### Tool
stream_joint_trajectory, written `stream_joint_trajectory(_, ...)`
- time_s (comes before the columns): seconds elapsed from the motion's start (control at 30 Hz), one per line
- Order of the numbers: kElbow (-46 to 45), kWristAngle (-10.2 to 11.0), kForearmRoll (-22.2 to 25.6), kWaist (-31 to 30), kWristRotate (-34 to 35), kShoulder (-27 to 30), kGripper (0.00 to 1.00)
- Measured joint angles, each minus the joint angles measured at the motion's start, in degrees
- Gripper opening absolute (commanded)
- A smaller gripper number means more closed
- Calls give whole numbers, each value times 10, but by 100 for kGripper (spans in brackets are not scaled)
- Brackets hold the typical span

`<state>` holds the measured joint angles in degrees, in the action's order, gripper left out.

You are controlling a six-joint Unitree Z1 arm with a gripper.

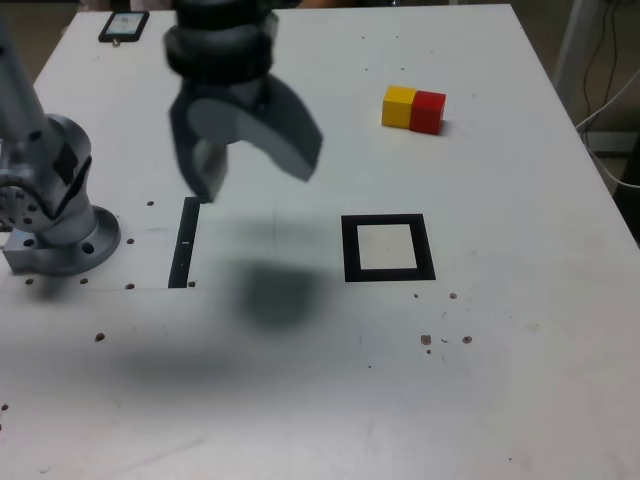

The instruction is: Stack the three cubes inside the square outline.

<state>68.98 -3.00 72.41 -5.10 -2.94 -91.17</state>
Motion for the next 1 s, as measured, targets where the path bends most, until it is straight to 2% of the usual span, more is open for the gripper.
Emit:
stream_joint_trajectory(0.2, 111, 0, 70, 64, -9, -76, 99)
stream_joint_trajectory(0.3, 165, 3, 89, 94, -19, -118, 100)
stream_joint_trajectory(0.57, 310, 52, 87, 124, -17, -217, 100)
stream_joint_trajectory(0.83, 453, 36, 87, 172, -3, -337, 100)
stream_joint_trajectory(1.0, 541, 37, 70, 195, 21, -379, 100)
